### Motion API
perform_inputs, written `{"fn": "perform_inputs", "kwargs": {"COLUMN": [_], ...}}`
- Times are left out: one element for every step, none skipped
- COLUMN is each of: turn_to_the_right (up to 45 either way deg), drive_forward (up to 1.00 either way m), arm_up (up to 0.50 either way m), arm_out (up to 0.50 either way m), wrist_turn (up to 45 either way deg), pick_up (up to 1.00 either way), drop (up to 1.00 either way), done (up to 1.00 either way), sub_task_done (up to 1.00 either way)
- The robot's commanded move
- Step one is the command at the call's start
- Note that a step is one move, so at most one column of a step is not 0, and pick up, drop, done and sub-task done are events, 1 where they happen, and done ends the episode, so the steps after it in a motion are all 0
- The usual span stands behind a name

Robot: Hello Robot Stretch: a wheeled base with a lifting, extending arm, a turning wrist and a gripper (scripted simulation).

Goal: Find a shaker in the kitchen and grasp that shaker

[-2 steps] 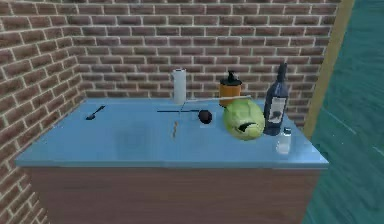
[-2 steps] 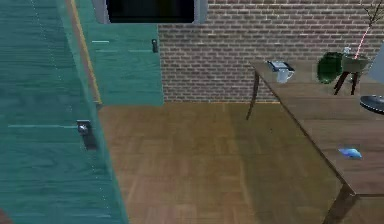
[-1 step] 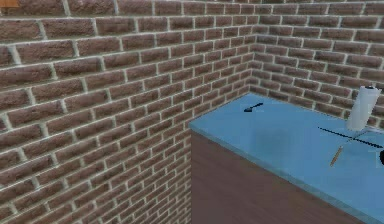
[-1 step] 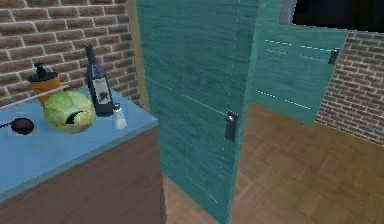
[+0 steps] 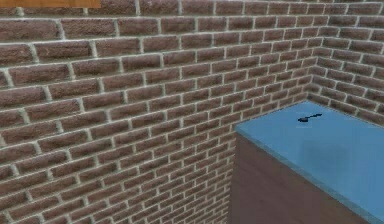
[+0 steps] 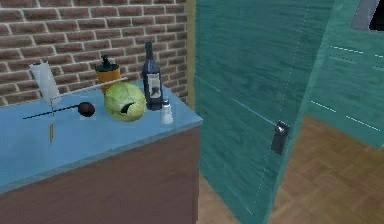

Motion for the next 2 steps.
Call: {"fn": "perform_inputs", "kwargs": {"turn_to_the_right": [0.0,0.0], "drive_forward": [0.0,0.0], "arm_up": [0.5,0.38], "arm_out": [0.0,0.0], "wrist_turn": [0.0,0.0], "pick_up": [0.0,0.0], "drop": [0.0,0.0], "done": [0.0,0.0], "sub_task_done": [0.0,0.0]}}
